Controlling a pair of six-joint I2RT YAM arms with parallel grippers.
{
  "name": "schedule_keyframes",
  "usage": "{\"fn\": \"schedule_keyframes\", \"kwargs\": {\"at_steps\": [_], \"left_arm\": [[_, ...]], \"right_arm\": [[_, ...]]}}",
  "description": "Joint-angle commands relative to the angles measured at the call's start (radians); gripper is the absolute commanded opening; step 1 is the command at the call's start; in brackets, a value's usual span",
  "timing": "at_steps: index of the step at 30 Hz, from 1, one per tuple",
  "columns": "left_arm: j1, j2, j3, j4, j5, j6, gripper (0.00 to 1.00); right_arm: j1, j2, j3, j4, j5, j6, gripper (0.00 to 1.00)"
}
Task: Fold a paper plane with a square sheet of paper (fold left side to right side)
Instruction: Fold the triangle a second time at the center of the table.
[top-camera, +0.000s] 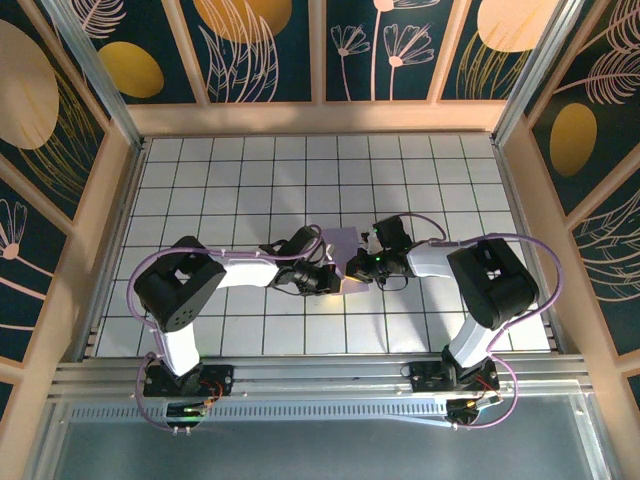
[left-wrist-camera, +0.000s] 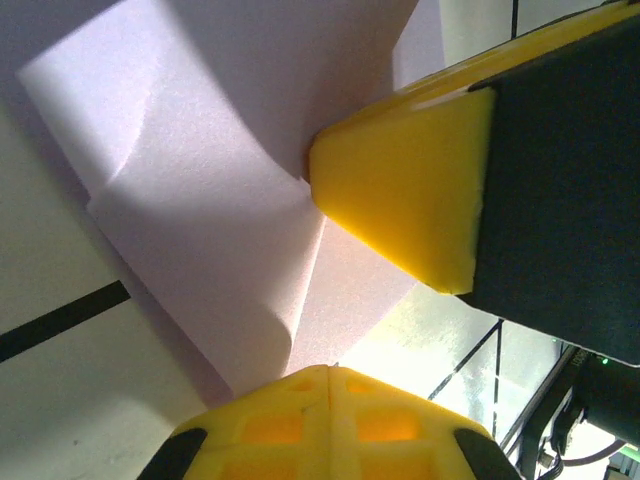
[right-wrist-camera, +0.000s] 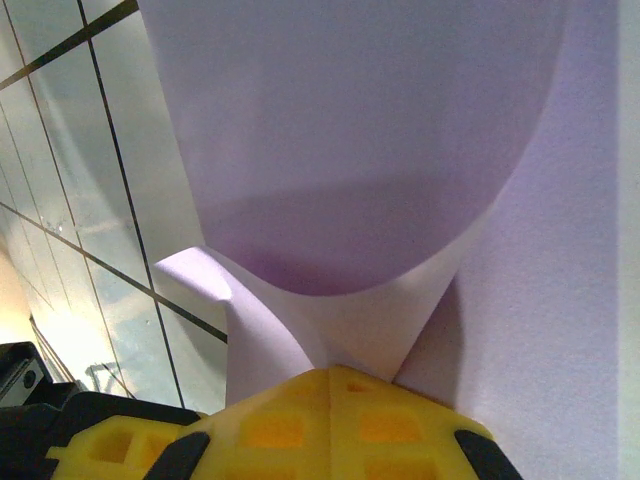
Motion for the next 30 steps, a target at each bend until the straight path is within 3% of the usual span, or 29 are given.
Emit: {"fn": "schedule_keyframes", "kwargs": {"at_steps": [1,30], "left_arm": [[-0.003,0.017,0.010,-0.004,-0.005,-0.018,0.01],[-0.003,0.011,-0.006,-0.018,-0.024,-0.028,0.01]], "right_arm": [[0.014,0.021,-0.028,-0.028,0.031,-0.004,0.00],[0.013,0.025,-0.021,-0.035,0.029,-0.008,0.00]]}}
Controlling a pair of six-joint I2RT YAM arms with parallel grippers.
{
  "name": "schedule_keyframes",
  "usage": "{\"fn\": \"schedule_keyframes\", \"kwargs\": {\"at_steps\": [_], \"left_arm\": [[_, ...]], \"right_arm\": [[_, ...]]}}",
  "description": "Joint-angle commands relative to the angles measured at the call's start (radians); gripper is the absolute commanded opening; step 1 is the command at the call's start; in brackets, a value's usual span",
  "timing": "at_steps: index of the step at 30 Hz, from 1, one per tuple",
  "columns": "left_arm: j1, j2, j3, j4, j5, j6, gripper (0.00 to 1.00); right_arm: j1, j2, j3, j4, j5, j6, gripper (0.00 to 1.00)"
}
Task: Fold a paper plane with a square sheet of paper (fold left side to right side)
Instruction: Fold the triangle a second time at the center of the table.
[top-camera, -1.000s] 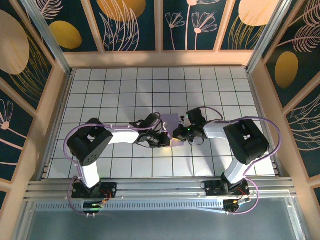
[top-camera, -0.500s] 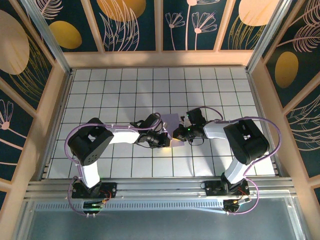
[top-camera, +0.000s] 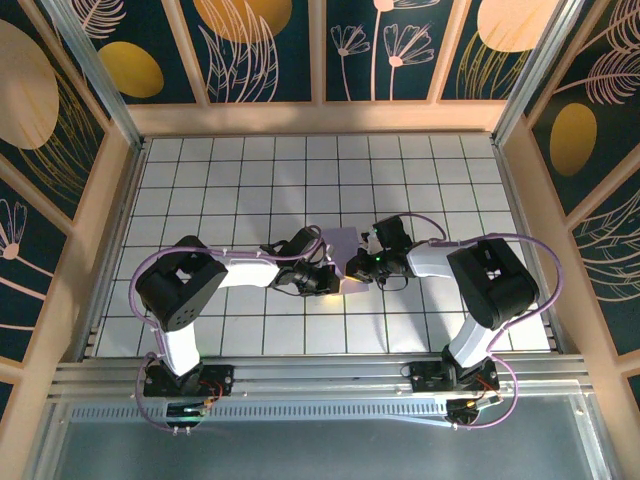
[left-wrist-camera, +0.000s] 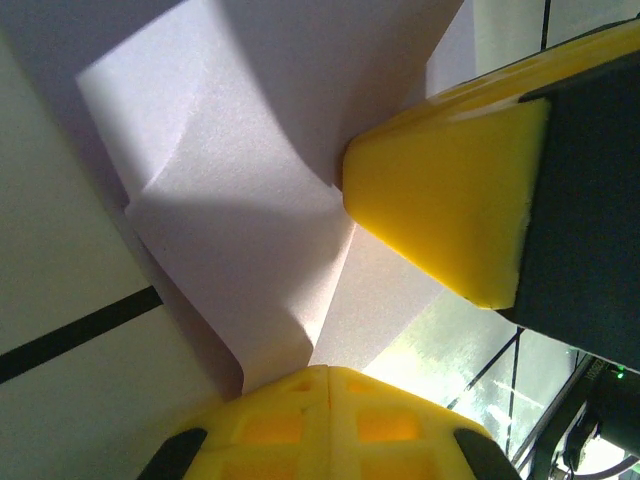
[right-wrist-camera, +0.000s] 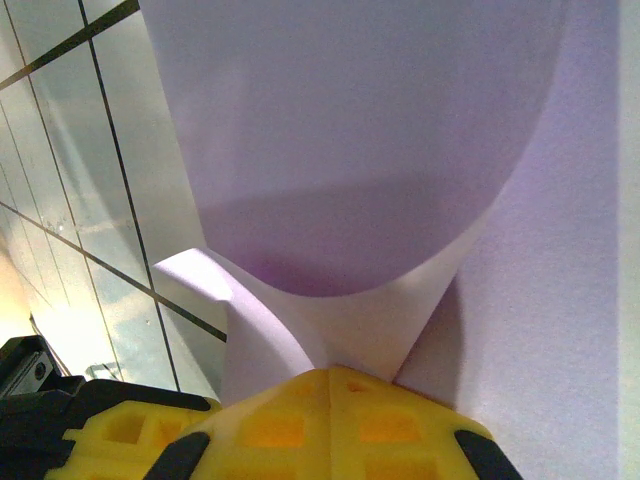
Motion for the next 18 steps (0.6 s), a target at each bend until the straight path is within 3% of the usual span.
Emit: {"fn": "schedule_keyframes", "kwargs": {"at_steps": [1,18], "left_arm": [[-0.003,0.006,-0.006,-0.013,0.003,-0.014,0.01],[-0.002,0.030,-0.014,-0.048,-0.011,-0.036,0.00]], "right_arm": [[0.013,0.025,-0.019,-0.037,0.029,-0.009,0.00],[0.013,-0.097,0.003,-0.006,0.008,-0.006,0.00]]}}
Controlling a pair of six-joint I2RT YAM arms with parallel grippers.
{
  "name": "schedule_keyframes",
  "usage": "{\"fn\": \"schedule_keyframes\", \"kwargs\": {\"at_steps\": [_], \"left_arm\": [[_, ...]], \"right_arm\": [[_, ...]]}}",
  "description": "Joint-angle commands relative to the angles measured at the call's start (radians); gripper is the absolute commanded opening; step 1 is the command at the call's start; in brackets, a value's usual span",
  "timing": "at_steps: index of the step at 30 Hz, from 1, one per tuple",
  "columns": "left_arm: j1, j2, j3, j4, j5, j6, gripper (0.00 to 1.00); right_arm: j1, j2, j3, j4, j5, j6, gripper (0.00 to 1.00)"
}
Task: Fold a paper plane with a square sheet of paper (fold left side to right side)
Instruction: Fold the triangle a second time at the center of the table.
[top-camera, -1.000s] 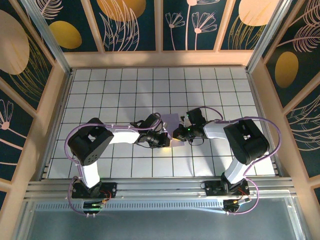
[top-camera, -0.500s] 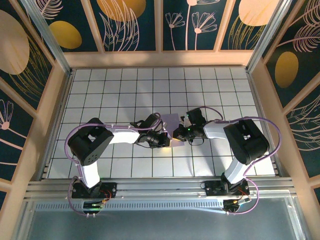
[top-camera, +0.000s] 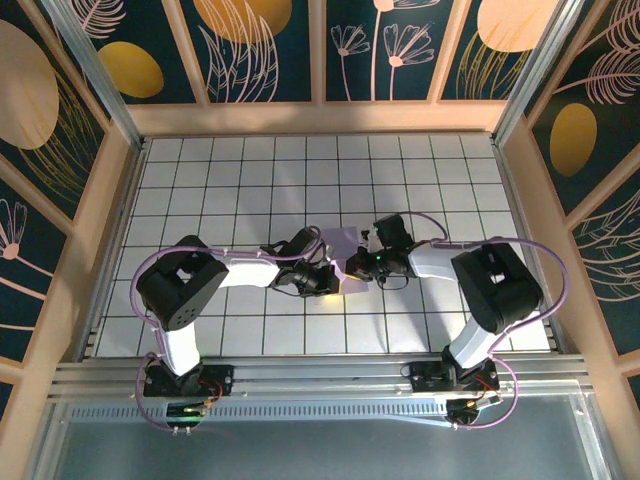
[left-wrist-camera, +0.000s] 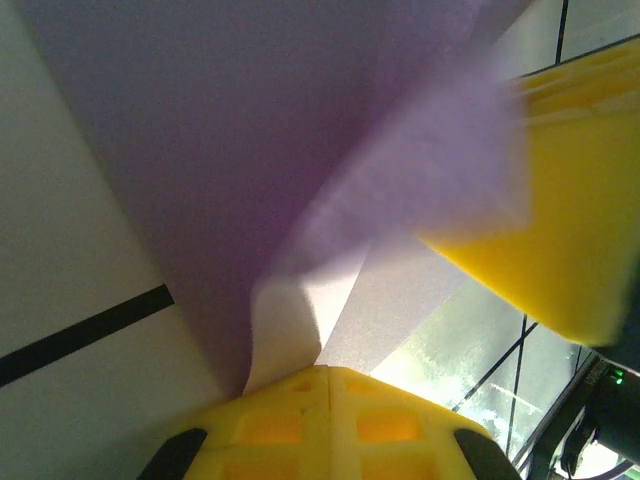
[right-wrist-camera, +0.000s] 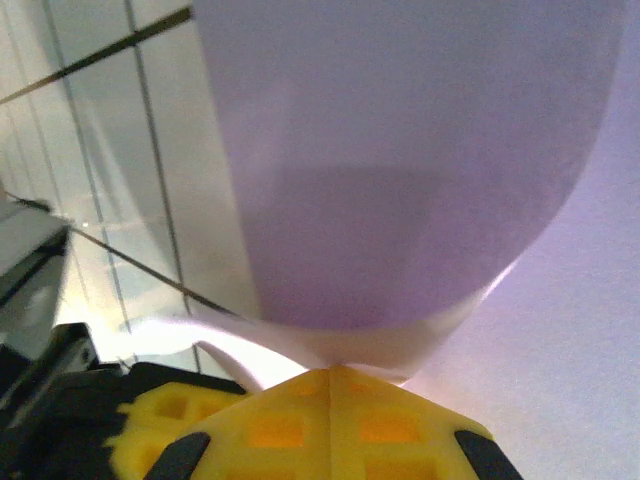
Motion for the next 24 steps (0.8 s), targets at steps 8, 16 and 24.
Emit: {"fn": "schedule_keyframes", "kwargs": {"at_steps": [8,16,24], "left_arm": [[-0.003,0.026,-0.009,-0.052,-0.012,-0.013,0.00],[-0.003,0.024,-0.009,-0.064,-0.019,-0.013,0.00],[-0.002,0.023,-0.009,-0.085,-0.029,-0.016,0.00]], "right_arm": [[0.027,-0.055,-0.030,0.056,0.007,0.007,0.00],[0.046,0.020,-0.023,0.121,0.027,0.023,0.00],[0.056,0.057,-0.012,0.079,0.089,0.002,0.00]]}}
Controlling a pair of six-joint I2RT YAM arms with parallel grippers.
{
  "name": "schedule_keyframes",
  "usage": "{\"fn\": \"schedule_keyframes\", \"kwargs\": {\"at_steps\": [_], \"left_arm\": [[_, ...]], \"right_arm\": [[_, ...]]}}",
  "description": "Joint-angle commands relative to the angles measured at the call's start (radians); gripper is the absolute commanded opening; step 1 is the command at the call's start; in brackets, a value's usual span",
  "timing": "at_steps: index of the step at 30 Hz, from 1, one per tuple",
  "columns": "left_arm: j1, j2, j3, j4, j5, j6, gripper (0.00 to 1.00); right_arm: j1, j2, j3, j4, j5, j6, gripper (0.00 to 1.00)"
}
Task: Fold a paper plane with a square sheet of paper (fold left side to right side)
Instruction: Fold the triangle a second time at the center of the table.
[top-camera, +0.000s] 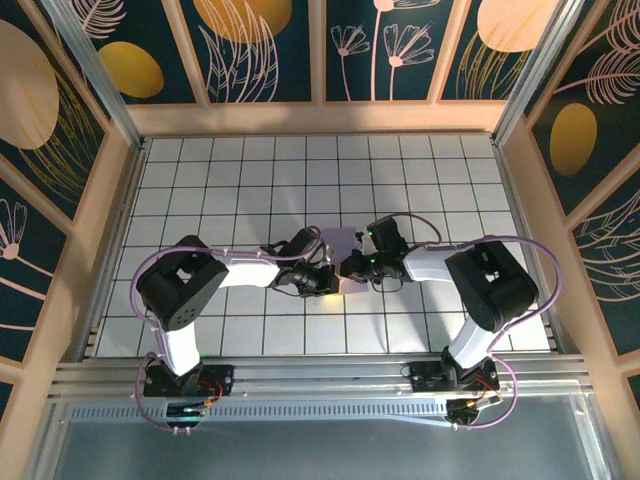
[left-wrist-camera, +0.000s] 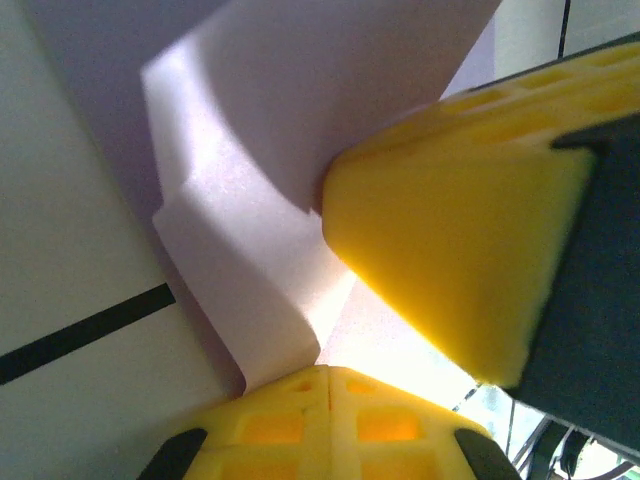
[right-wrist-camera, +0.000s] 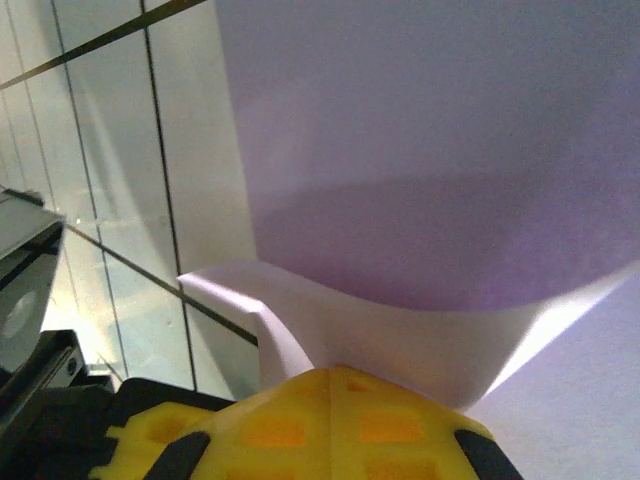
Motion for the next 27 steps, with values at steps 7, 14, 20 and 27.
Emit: {"fn": "schedule_keyframes", "kwargs": {"at_steps": [7,14,20,27], "left_arm": [[-0.003,0.025,-0.011,-0.091,-0.033,-0.017,0.00],[-0.003,0.026,-0.017,-0.091,-0.033,-0.021,0.00],[-0.003,0.026,-0.018,-0.088,-0.033,-0.020,0.00],[-0.003,0.025,-0.019,-0.085,-0.031,-0.022,0.00]], "right_arm": [[-0.001,0.035,0.011,-0.036,0.073,-0.026,0.00],[-0.032,0.031,0.023,-0.040,0.068,-0.035,0.00],[-0.066,0.029,0.028,-0.049,0.059,-0.052,0.00],[-0.121,0.036,0.020,-0.046,0.045,-0.075,0.00]]}}
